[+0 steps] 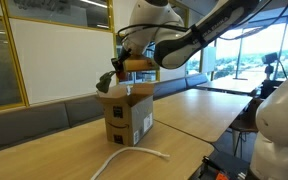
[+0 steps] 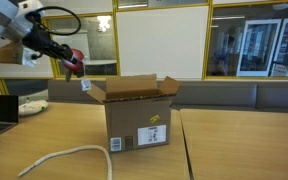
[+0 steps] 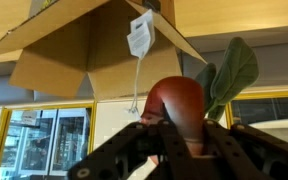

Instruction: Put all the objects on the table into the cardboard box.

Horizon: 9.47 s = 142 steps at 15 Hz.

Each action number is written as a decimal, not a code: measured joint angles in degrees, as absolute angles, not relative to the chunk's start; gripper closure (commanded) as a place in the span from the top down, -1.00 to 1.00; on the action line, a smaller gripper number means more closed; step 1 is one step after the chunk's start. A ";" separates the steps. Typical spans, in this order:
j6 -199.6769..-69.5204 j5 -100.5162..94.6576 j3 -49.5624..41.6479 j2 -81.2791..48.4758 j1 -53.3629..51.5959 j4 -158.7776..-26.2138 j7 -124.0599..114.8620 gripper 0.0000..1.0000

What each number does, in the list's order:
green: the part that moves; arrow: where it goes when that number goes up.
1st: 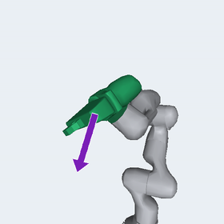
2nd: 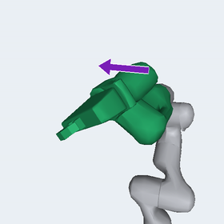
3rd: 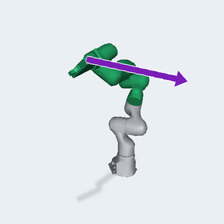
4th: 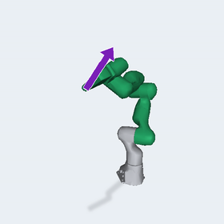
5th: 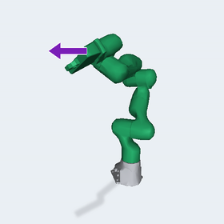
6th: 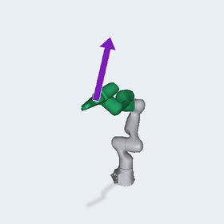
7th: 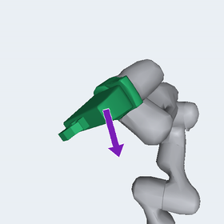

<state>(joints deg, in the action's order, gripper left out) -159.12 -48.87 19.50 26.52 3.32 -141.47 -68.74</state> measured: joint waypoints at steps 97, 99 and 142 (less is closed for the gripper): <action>-162.46 -1.99 1.33 -22.71 1.65 -137.89 -0.88 1.00; -162.44 -1.01 1.50 -23.86 2.46 -137.07 0.08 1.00; -161.80 -20.80 -19.69 -18.22 -18.90 -138.11 -21.50 -0.73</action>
